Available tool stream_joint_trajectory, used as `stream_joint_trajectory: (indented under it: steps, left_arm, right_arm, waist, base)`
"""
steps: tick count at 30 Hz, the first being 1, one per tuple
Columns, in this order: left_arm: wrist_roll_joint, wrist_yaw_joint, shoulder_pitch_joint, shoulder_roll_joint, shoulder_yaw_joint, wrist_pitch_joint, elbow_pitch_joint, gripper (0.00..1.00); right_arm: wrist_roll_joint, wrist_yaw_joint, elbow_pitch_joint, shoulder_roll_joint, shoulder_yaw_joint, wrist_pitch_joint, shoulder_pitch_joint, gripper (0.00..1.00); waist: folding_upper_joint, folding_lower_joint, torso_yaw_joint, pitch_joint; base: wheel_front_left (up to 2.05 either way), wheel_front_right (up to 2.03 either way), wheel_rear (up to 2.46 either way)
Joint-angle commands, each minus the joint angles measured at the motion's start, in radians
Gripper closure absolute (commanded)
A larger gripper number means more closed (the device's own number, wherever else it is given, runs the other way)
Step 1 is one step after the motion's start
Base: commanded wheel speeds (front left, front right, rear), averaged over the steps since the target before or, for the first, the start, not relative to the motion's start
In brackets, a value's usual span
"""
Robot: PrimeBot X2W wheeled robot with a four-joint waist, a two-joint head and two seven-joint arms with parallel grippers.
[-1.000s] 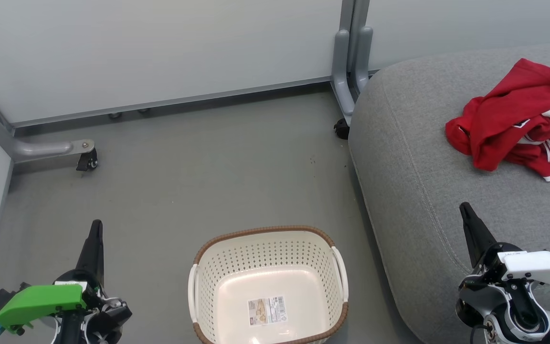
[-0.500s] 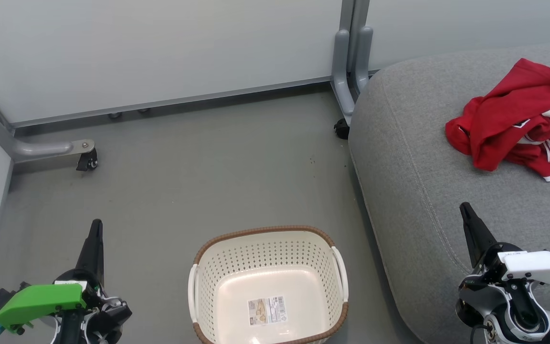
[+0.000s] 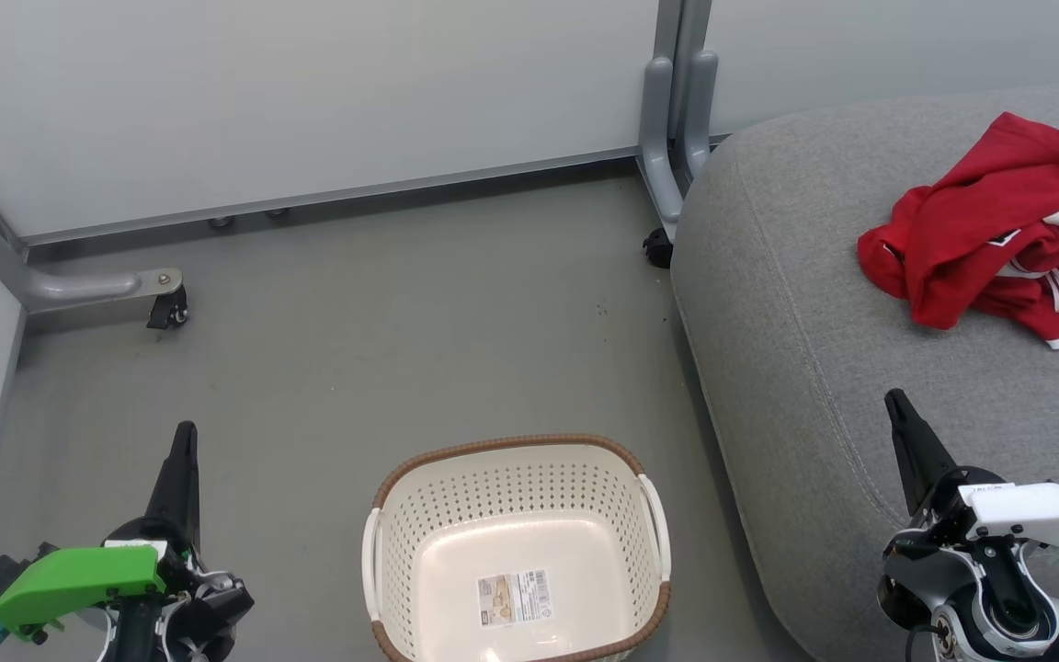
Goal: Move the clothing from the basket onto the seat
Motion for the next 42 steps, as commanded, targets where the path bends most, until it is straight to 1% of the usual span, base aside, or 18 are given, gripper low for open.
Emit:
stream_joint_trajectory:
  steps: [1, 42]
  left_arm:
    - [0.005, -0.005, -0.011, 0.002, 0.005, 0.003, 0.001, 1.0]
    - [0.008, -0.005, -0.012, -0.002, 0.011, 0.008, 0.002, 1.0]
  right_arm:
    - [0.0, 0.0, 0.001, -0.001, -0.001, 0.001, -0.005, 1.0]
    - [-0.004, 0.0, 0.002, 0.001, -0.004, 0.004, -0.006, 1.0]
  waist:
    - [0.0, 0.0, 0.0, 0.0]
    - [0.0, 0.0, 0.0, 0.0]
  base:
    - [0.0, 0.0, 0.0]
    - [0.0, 0.0, 0.0]
